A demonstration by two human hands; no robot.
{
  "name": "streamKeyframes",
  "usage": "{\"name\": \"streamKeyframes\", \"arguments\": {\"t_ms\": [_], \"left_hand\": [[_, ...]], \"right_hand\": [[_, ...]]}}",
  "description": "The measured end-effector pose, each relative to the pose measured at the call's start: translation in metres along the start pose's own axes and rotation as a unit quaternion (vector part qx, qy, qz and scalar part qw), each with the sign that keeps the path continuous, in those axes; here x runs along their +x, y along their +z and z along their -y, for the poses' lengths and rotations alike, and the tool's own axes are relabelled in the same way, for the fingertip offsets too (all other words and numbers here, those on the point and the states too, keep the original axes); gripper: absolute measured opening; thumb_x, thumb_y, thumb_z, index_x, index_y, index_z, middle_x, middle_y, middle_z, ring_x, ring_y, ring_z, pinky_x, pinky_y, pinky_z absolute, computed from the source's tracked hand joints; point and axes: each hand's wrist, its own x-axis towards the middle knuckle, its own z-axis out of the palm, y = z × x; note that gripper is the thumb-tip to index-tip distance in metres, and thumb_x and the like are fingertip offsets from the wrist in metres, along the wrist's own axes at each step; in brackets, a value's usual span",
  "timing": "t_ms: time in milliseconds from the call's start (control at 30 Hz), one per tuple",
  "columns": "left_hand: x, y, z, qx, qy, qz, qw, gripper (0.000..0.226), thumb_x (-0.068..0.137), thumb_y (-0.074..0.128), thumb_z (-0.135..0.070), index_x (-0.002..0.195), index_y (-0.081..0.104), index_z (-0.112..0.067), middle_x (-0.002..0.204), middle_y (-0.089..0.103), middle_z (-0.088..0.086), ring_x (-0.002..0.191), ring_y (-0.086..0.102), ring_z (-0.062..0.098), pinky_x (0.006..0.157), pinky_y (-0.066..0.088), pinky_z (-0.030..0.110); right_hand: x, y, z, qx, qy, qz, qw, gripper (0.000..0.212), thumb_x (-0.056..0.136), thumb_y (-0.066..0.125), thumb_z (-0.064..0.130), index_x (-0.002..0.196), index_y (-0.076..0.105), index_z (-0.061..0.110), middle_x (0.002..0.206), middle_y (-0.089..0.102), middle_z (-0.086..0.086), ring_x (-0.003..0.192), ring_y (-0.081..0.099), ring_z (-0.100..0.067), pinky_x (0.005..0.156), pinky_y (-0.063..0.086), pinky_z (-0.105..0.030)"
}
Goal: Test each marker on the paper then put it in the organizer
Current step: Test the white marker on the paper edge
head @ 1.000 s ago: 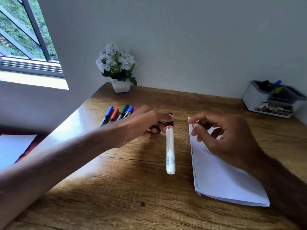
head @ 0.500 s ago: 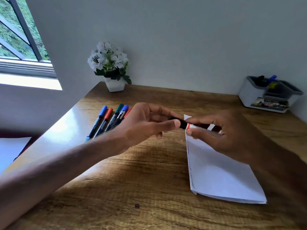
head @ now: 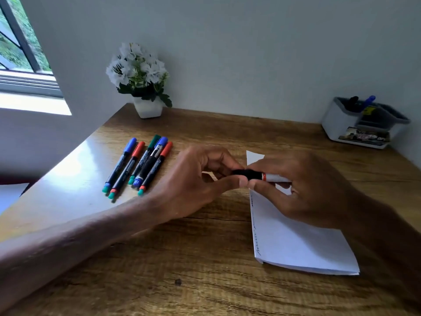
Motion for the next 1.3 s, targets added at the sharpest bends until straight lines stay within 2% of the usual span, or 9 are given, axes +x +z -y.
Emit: {"name": "streamKeyframes", "arguments": {"t_ms": [133,233,300,533,767,933,1133,1200,1300], "left_hand": [[-0.001,0.001,-0.002,-0.008,0.007,0.014,1.0,0.016,0.087,0.077,-0.031,0.098,0.072,-0.02,0.098,0.079,-0.013,0.089,0.075,0.01,0.066,0.061,0.036],[-0.001,0.001,-0.003,-0.011,0.008,0.022,1.0,0.018,0.087,0.077,-0.031,0.098,0.072,-0.018,0.098,0.079,-0.013,0.09,0.076,0.011,0.072,0.062,0.049],[-0.001,0.001,-0.004,-0.015,0.002,0.023,1.0,0.019,0.087,0.076,-0.033,0.098,0.072,-0.018,0.098,0.079,-0.012,0.091,0.076,0.01,0.074,0.061,0.053],[-0.002,0.0,-0.008,-0.003,-0.013,0.033,0.999,0.024,0.084,0.074,-0.041,0.099,0.072,-0.023,0.092,0.08,-0.012,0.078,0.076,0.019,0.069,0.058,0.057],[-0.002,-0.001,-0.01,0.006,-0.005,0.035,0.999,0.023,0.084,0.073,-0.045,0.096,0.073,-0.026,0.073,0.078,-0.008,0.061,0.068,0.032,0.057,0.055,0.053],[-0.003,-0.002,-0.011,-0.005,-0.012,0.043,0.999,0.019,0.087,0.074,-0.041,0.096,0.074,-0.024,0.068,0.077,-0.004,0.049,0.055,0.028,0.048,0.035,0.023],[-0.002,-0.003,-0.011,-0.013,-0.02,0.056,0.998,0.016,0.089,0.075,-0.035,0.096,0.074,-0.02,0.075,0.079,-0.007,0.051,0.059,0.019,0.05,0.039,0.026],[-0.002,-0.004,-0.011,-0.01,-0.027,0.059,0.998,0.016,0.088,0.076,-0.034,0.096,0.074,-0.02,0.075,0.079,-0.008,0.057,0.067,0.02,0.053,0.046,0.033],[-0.001,-0.005,-0.011,-0.001,-0.033,0.061,0.998,0.016,0.087,0.077,-0.033,0.095,0.073,-0.02,0.072,0.078,-0.004,0.055,0.065,0.026,0.053,0.042,0.028]], "right_hand": [[-0.002,0.001,0.003,-0.019,-0.01,-0.006,1.0,0.037,0.097,0.048,0.052,0.115,0.071,0.03,0.085,0.075,0.01,0.068,0.065,-0.01,0.053,0.049,-0.027],[-0.002,0.001,0.004,-0.044,0.0,0.009,0.999,0.034,0.097,0.049,0.053,0.112,0.071,0.031,0.08,0.074,0.011,0.063,0.063,-0.008,0.05,0.036,-0.017],[-0.002,0.001,0.004,-0.054,0.005,0.009,0.999,0.033,0.096,0.05,0.053,0.111,0.071,0.032,0.078,0.073,0.011,0.061,0.062,-0.009,0.05,0.029,-0.015],[-0.004,0.003,0.004,-0.079,0.007,0.008,0.997,0.035,0.096,0.046,0.056,0.112,0.068,0.034,0.072,0.07,0.01,0.058,0.058,-0.01,0.049,0.031,-0.018],[-0.005,0.003,0.003,-0.093,-0.016,-0.01,0.996,0.037,0.097,0.041,0.058,0.109,0.067,0.035,0.069,0.068,0.009,0.055,0.061,-0.013,0.048,0.036,-0.019],[-0.005,0.006,0.001,-0.116,-0.023,-0.009,0.993,0.031,0.096,0.05,0.054,0.112,0.068,0.034,0.068,0.069,0.008,0.056,0.061,-0.013,0.053,0.022,-0.011],[-0.006,0.007,0.004,-0.131,-0.029,-0.018,0.991,0.031,0.097,0.047,0.052,0.111,0.068,0.035,0.063,0.065,0.007,0.051,0.054,-0.012,0.056,0.013,-0.01],[-0.006,0.007,0.004,-0.13,-0.034,-0.023,0.991,0.037,0.097,0.041,0.054,0.11,0.069,0.034,0.059,0.062,0.009,0.048,0.046,-0.009,0.056,0.013,-0.009],[-0.005,0.005,0.001,-0.121,-0.035,-0.028,0.992,0.047,0.097,0.035,0.06,0.106,0.073,0.034,0.054,0.049,0.017,0.042,0.039,-0.006,0.051,0.012,-0.01]]}}
